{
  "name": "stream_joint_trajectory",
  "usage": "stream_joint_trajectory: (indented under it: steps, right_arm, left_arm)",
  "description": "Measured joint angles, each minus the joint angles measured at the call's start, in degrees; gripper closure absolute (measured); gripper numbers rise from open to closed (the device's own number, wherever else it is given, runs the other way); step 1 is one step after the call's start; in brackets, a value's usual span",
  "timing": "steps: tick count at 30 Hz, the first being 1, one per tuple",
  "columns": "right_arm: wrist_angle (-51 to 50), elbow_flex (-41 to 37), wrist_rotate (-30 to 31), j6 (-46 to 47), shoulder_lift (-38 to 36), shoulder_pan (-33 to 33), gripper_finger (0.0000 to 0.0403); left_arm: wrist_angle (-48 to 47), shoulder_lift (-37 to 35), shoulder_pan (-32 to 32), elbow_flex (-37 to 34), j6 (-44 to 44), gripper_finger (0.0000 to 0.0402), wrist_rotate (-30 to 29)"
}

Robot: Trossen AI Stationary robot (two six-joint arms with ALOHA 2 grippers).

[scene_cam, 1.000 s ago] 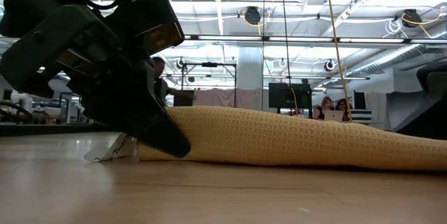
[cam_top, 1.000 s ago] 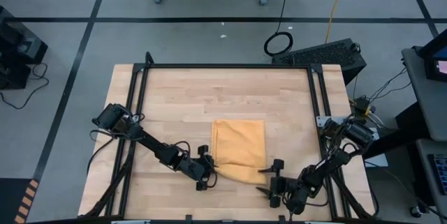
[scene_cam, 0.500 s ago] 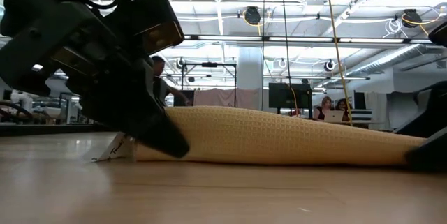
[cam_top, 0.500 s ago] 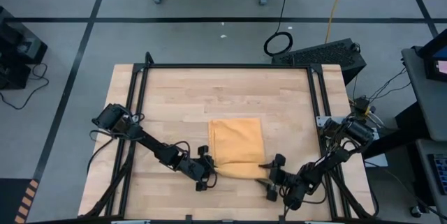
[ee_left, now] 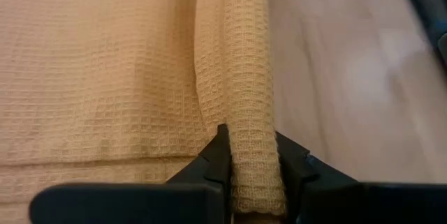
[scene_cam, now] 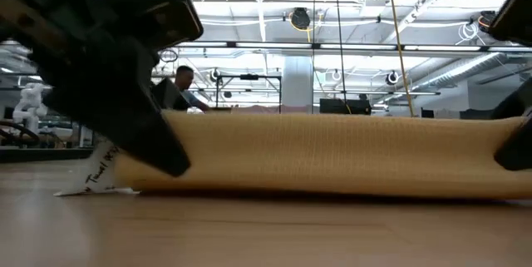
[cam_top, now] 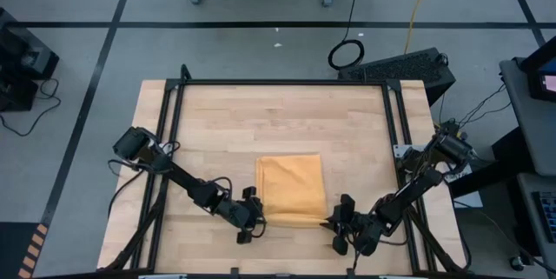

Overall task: Roll towel
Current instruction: Roll the folded yellow towel

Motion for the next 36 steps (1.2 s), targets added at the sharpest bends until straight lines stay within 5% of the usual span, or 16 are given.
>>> stream_joint_trajectory:
  steps: [14,26,36]
  right_arm:
    - [4.7,0.1,-18.8,5.3,-1.0,-6.9,0.0394]
    - [8.4,0.1,-37.9,-0.3,-1.5,-14.4,0.0392]
    - [9.0,0.0,-35.3,0.3,-8.4,-15.4,0.0392]
  left_arm:
    - [-0.8,-0.3,-1.2,-1.5,-10.4,0.0341,5.7]
    - [3.4,-1.4,-0.6,-1.6,-13.4,0.0341,15.4]
    - [-3.9,-7.5,-2.3,-1.6,-13.4,0.0341,13.6]
